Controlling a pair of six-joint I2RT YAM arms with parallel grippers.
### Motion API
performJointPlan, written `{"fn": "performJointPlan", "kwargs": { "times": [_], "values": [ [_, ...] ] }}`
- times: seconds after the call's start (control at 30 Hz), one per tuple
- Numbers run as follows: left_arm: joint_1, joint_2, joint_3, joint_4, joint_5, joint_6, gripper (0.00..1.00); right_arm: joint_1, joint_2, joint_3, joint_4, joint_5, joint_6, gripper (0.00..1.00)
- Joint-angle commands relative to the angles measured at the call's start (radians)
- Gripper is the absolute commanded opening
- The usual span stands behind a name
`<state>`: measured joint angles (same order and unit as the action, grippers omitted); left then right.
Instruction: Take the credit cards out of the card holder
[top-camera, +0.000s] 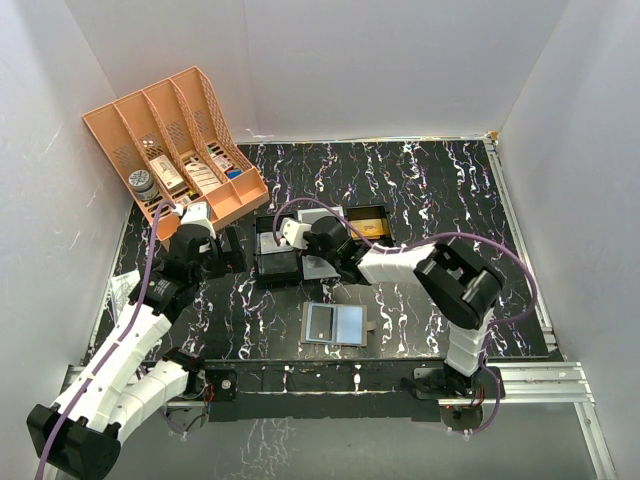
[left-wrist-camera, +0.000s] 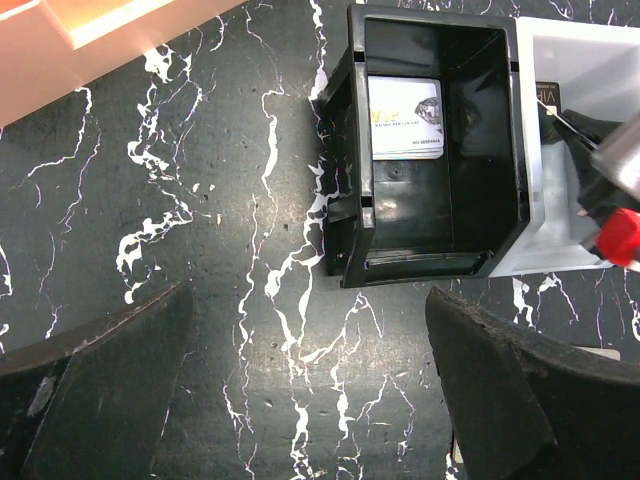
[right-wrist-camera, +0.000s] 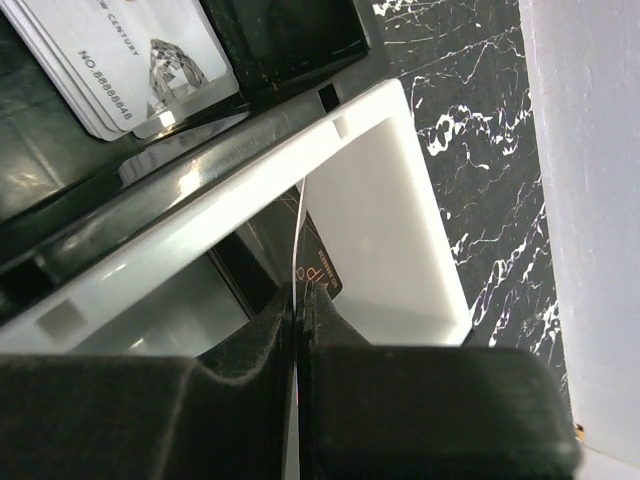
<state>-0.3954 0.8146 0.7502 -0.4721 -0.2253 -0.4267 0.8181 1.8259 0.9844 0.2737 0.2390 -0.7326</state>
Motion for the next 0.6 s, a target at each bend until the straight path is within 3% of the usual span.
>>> {"fn": "performJointPlan", "kwargs": {
  "times": [0.0, 0.57],
  "values": [
    [0.003, -0.015, 0.004, 0.003, -0.008, 0.016, 0.99, -0.002, 0.053, 0.075, 0.1, 0.036, -0.074, 0.0],
    [0.003, -0.035, 0.0, 0.016, 0.019, 0.026, 0.99, -0.002, 0.134, 0.115, 0.091, 0.037, -0.151, 0.0]
  ]
}}
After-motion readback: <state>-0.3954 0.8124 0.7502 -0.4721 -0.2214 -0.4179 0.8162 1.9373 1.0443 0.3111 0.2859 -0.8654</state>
